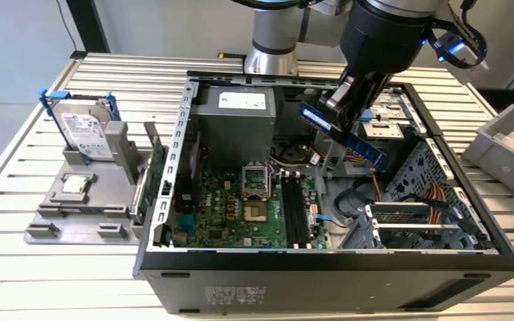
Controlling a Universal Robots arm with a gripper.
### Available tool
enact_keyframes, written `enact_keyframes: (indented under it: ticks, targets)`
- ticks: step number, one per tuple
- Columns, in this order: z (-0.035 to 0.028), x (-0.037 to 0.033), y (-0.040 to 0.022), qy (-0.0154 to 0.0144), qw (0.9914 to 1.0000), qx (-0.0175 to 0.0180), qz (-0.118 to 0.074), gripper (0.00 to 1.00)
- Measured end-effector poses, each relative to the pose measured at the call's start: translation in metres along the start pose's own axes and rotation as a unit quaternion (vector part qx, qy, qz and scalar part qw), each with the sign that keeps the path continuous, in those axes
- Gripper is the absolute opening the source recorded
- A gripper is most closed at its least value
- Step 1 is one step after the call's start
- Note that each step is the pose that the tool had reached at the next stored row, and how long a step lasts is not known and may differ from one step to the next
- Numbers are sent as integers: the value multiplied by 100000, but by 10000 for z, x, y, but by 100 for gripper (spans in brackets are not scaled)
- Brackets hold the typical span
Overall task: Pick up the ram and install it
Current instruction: 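Insert the ram into the slot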
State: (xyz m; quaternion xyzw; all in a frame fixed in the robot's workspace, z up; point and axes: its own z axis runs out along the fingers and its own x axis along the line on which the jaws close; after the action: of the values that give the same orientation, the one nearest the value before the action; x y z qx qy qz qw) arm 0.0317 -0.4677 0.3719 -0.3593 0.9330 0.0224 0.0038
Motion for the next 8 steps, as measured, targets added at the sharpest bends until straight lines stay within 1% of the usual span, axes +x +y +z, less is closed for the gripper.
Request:
enact_keyframes:
  ticks: [8]
  targets:
    - [0,0,0,-19,99998,3,700,0]
